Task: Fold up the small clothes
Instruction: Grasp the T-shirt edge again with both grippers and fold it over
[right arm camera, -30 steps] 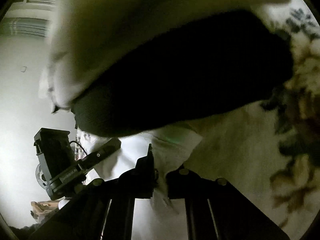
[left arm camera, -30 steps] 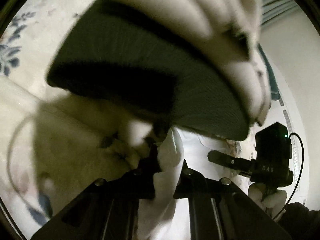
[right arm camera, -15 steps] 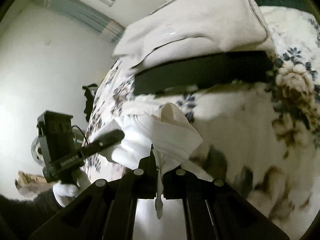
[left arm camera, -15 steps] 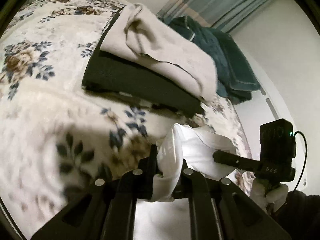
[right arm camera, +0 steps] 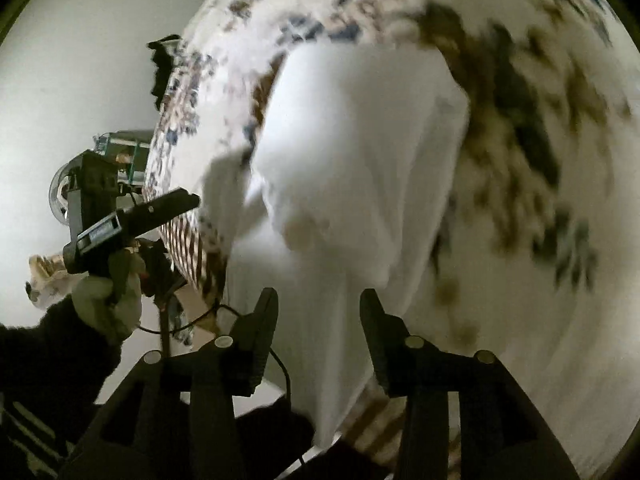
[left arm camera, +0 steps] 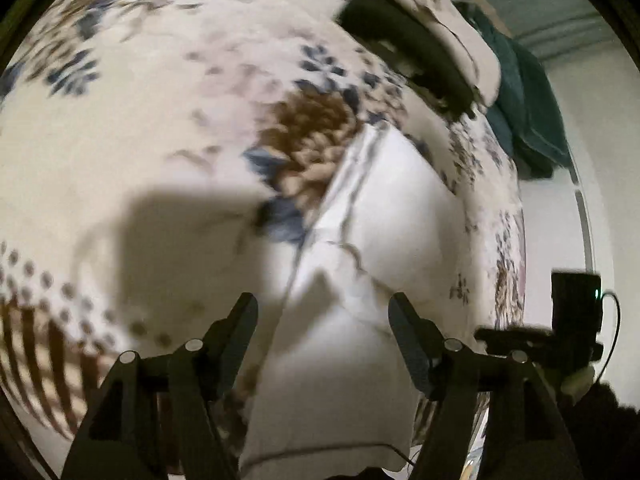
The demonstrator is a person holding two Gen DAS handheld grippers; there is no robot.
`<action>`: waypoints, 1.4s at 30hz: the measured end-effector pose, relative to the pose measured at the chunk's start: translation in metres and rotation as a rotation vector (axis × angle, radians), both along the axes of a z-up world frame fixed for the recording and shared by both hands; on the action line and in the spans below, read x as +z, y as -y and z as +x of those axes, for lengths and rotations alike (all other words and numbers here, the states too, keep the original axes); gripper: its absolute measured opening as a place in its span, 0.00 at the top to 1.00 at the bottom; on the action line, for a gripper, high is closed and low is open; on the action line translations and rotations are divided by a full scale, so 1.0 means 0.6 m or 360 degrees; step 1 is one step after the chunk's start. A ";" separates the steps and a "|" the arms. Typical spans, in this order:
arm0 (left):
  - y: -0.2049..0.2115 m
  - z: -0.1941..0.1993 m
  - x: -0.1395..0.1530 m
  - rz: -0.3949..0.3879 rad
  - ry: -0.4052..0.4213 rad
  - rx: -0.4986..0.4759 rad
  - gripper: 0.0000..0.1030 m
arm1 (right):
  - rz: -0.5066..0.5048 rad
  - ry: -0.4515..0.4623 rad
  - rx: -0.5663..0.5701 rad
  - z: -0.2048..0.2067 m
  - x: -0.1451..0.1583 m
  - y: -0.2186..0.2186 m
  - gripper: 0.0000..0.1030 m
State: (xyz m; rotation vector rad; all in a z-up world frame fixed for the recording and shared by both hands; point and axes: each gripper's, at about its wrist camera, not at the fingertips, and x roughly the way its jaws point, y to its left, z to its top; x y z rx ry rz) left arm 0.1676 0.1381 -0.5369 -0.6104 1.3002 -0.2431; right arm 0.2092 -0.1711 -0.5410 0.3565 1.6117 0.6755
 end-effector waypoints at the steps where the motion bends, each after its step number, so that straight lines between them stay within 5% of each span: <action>1: -0.004 0.003 0.005 0.0010 0.0009 0.0016 0.37 | -0.0002 -0.0017 -0.0044 -0.003 0.000 0.008 0.53; 8: 0.068 0.111 -0.001 0.0093 0.0110 -0.0098 0.37 | -0.0121 0.0061 -0.0456 0.051 -0.026 0.010 0.53; 13: 0.144 0.142 -0.057 0.0210 0.0019 -0.0310 0.37 | -0.0421 -0.0030 -0.0351 0.048 -0.120 -0.046 0.53; 17: 0.156 0.069 -0.077 0.0261 -0.0108 -0.0428 0.37 | -0.0526 -0.0114 -0.0211 -0.020 -0.138 -0.039 0.53; 24: 0.061 -0.115 -0.039 0.0184 -0.0302 -0.0302 0.37 | -0.0271 -0.0460 -0.0525 -0.157 -0.124 0.074 0.53; 29: 0.016 -0.217 -0.073 0.0127 -0.0458 -0.0176 0.37 | -0.0137 -0.0682 -0.0680 -0.250 -0.175 0.102 0.53; 33: 0.025 -0.243 -0.084 0.0072 -0.0417 -0.0083 0.39 | 0.0002 -0.0722 -0.0804 -0.291 -0.210 0.098 0.53; 35: 0.038 -0.243 -0.088 0.0131 -0.0393 -0.0060 0.96 | 0.0035 -0.0714 -0.0887 -0.307 -0.216 0.103 0.53; 42: 0.020 -0.263 -0.043 0.0235 -0.0254 0.0032 0.97 | 0.0125 -0.0693 -0.1005 -0.337 -0.214 0.122 0.54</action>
